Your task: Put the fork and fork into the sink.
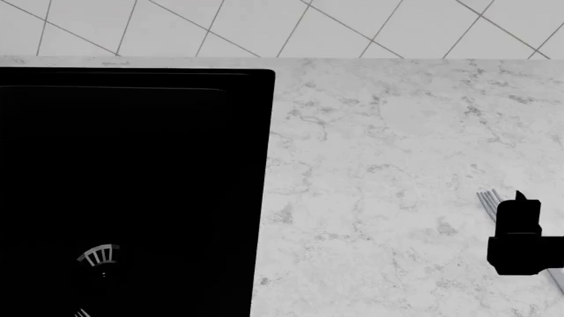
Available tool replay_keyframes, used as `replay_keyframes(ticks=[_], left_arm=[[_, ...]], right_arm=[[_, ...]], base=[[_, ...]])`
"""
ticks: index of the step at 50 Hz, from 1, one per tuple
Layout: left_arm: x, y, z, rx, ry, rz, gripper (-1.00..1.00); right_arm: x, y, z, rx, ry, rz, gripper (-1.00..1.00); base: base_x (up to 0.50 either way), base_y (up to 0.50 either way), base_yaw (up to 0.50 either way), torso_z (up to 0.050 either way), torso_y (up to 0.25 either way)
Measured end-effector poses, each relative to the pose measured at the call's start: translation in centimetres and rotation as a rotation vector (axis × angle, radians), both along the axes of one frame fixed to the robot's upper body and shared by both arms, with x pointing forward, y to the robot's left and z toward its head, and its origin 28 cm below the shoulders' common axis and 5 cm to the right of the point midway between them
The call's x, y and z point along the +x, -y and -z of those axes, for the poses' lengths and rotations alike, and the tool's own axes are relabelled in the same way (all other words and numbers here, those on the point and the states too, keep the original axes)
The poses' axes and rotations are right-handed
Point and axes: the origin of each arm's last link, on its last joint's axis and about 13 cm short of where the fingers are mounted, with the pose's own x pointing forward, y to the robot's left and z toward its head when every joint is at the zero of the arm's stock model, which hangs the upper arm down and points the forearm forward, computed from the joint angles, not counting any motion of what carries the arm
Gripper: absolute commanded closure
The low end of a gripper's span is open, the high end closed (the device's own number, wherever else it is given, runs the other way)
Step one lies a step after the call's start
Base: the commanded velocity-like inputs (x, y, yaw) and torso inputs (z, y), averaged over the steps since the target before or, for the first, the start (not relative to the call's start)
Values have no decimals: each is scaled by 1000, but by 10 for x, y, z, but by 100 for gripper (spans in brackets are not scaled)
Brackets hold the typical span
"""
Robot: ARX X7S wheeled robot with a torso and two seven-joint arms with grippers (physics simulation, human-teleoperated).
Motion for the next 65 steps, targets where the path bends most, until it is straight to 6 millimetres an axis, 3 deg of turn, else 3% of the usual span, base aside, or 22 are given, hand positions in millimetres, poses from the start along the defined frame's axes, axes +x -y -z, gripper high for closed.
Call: replay_keyframes(ticks=[42, 65], left_arm=[[0, 0, 1, -1, -5, -6, -100], [-3, -1, 1, 0, -3, -10, -100]], right_arm=[[43, 16, 48, 31, -140, 52, -100], [54, 15, 72, 84, -154, 27, -100]], base=[[0, 0, 0, 0, 0], [0, 0, 0, 0, 0]])
